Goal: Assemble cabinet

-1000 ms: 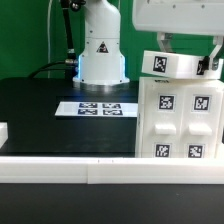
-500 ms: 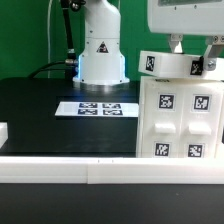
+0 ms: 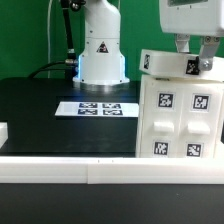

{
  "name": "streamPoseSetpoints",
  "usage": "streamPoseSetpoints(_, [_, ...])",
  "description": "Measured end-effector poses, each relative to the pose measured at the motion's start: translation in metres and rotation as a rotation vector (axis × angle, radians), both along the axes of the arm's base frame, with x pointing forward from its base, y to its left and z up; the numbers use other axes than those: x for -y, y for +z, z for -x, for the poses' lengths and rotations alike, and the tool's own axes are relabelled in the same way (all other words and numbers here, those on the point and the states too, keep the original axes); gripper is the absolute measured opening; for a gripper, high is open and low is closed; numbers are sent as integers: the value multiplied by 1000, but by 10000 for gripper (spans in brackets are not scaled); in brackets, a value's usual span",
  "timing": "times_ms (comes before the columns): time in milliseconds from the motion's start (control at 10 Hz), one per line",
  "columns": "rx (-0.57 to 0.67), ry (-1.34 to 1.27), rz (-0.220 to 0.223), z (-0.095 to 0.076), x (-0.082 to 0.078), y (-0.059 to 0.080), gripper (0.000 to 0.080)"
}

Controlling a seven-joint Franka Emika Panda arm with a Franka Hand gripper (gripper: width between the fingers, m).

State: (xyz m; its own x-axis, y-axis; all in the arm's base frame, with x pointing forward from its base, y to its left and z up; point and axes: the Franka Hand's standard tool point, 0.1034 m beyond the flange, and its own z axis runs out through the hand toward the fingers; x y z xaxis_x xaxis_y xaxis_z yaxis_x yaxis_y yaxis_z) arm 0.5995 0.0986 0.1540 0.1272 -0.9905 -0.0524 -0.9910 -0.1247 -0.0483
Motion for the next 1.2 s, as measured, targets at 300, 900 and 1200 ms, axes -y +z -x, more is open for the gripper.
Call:
streamPoseSetpoints(300, [10, 17, -28, 0, -1, 10, 795])
streamPoseSetpoints(900, [26, 152, -47, -3, -2, 24, 797])
streamPoseSetpoints(1200, [57, 514, -12, -7, -5, 26, 797])
